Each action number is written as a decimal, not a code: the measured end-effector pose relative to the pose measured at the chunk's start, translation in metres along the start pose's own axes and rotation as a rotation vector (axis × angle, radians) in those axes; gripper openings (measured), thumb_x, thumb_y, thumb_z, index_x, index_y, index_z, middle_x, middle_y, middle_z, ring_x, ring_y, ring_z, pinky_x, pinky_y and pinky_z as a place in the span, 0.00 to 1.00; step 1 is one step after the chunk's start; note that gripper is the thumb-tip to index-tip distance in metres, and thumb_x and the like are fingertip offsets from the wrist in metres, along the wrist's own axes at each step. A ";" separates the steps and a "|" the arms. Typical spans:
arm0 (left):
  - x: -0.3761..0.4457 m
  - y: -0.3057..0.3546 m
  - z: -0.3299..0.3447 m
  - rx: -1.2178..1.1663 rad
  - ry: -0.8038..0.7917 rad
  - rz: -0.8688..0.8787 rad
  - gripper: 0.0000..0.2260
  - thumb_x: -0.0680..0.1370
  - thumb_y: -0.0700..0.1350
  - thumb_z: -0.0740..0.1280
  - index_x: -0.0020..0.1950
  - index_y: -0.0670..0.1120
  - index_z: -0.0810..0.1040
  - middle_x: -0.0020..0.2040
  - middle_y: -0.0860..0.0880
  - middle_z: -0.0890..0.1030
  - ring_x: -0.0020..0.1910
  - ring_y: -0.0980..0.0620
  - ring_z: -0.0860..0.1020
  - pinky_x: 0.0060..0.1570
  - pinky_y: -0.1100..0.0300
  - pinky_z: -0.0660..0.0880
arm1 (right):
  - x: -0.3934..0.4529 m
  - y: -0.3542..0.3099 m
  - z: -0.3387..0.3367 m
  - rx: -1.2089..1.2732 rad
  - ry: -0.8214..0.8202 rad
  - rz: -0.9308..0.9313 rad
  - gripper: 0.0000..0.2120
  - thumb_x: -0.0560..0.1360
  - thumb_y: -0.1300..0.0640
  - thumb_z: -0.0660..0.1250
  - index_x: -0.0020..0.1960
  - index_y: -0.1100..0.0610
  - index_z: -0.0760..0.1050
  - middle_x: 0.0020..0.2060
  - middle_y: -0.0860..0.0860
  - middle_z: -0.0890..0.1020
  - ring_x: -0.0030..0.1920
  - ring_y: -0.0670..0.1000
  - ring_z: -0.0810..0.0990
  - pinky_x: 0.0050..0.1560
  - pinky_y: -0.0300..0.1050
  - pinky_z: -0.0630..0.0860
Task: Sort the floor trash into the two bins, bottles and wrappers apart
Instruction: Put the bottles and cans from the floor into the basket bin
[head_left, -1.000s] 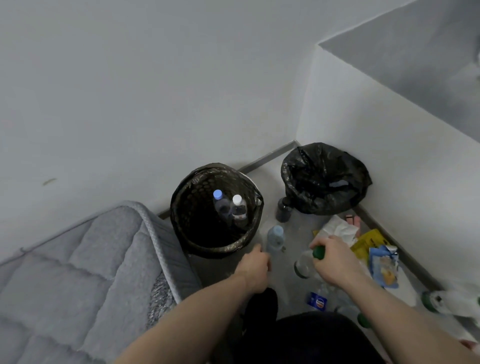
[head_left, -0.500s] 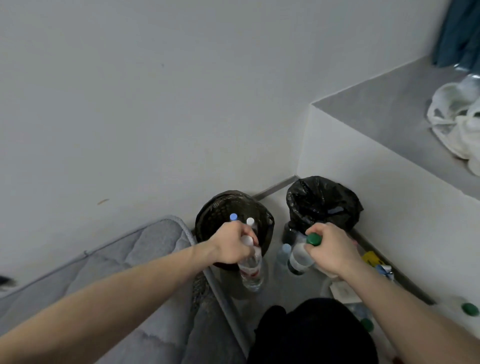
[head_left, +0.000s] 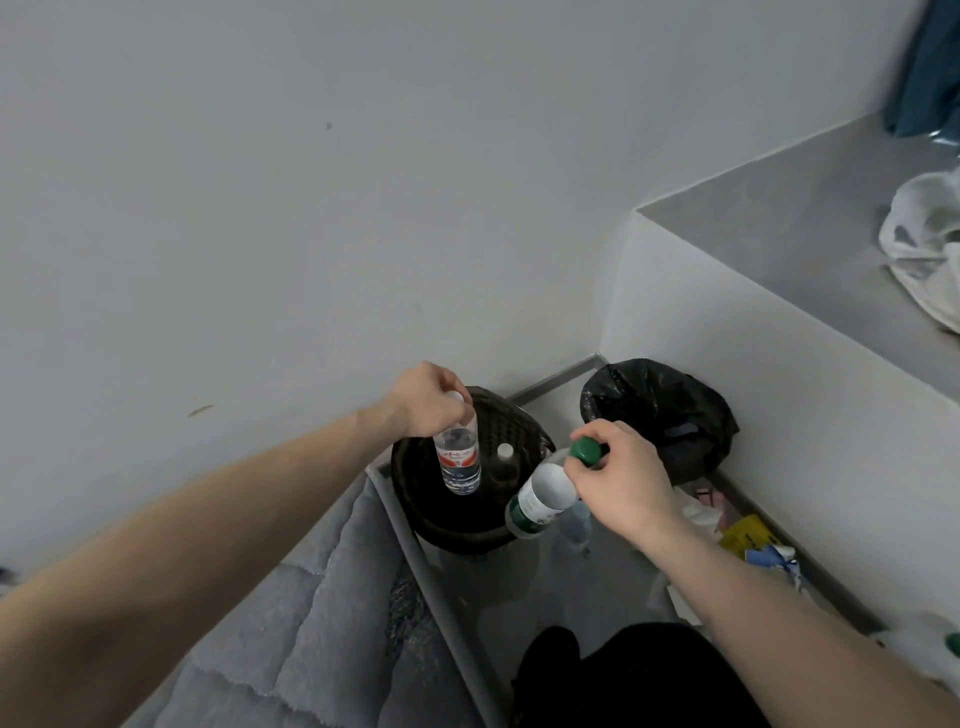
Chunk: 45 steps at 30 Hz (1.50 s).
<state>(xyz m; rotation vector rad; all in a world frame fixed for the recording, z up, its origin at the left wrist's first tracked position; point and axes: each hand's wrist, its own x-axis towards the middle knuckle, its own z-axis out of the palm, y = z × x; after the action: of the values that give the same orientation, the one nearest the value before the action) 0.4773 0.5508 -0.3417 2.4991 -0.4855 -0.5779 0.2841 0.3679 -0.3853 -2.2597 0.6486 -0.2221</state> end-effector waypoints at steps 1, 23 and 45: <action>0.006 -0.003 0.003 0.038 0.004 -0.003 0.06 0.69 0.43 0.71 0.42 0.51 0.85 0.44 0.52 0.84 0.45 0.53 0.80 0.42 0.62 0.77 | 0.004 0.000 0.004 0.012 0.003 0.002 0.10 0.70 0.50 0.70 0.51 0.42 0.78 0.48 0.38 0.76 0.43 0.44 0.80 0.47 0.44 0.78; 0.094 -0.101 0.101 0.233 -0.093 -0.170 0.09 0.71 0.44 0.67 0.47 0.51 0.84 0.56 0.50 0.79 0.55 0.49 0.79 0.52 0.61 0.75 | 0.091 0.012 0.112 -0.234 -0.323 -0.026 0.14 0.73 0.53 0.70 0.57 0.44 0.77 0.54 0.44 0.76 0.55 0.54 0.78 0.55 0.47 0.76; 0.143 -0.139 0.152 0.392 -0.270 -0.247 0.16 0.74 0.48 0.68 0.61 0.48 0.80 0.66 0.43 0.69 0.58 0.37 0.79 0.63 0.48 0.76 | 0.129 0.045 0.189 -0.580 -0.536 -0.079 0.17 0.74 0.66 0.62 0.61 0.58 0.70 0.55 0.56 0.80 0.54 0.62 0.82 0.50 0.52 0.76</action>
<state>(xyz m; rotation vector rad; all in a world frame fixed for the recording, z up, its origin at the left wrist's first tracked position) 0.5543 0.5365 -0.5802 2.8931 -0.4224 -1.0100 0.4425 0.3937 -0.5542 -2.7261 0.3576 0.5931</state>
